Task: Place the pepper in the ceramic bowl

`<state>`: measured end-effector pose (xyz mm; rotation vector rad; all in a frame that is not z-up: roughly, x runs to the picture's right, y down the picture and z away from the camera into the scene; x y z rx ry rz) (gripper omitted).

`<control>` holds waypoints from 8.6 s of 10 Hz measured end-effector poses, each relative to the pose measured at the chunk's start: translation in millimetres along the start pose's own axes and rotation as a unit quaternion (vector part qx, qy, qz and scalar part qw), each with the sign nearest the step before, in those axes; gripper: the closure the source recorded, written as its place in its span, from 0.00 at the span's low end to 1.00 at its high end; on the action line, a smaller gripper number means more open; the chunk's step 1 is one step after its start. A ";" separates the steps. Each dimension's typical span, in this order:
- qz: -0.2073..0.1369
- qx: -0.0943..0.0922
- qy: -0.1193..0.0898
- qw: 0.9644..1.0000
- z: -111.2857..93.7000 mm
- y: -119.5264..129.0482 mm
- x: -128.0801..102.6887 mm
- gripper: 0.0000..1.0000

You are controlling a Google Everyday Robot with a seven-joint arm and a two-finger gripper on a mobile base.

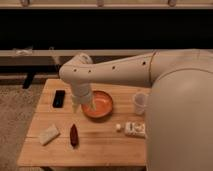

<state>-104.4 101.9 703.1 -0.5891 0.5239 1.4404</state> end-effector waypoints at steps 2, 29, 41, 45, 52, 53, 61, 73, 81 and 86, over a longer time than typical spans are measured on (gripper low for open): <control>0.000 0.000 0.000 1.000 0.0 0.0 0.0 0.35; 0.000 0.000 0.000 1.000 0.0 0.0 0.0 0.35; -0.118 0.002 0.043 0.992 84.0 82.0 71.7 0.35; -0.131 0.020 0.065 0.989 127.1 82.2 78.0 0.35; -0.138 0.035 0.100 0.985 163.2 71.1 76.9 0.49; -0.144 0.036 0.102 0.984 163.9 72.6 78.2 0.57; -0.191 -0.025 0.079 0.978 63.3 90.9 85.9 1.00; -0.157 -0.032 0.008 0.987 4.7 -7.1 -109.9 0.56; -0.106 0.013 0.060 0.992 66.8 -34.6 -115.1 0.20; -0.089 0.009 0.058 0.994 62.9 -43.9 -114.4 0.20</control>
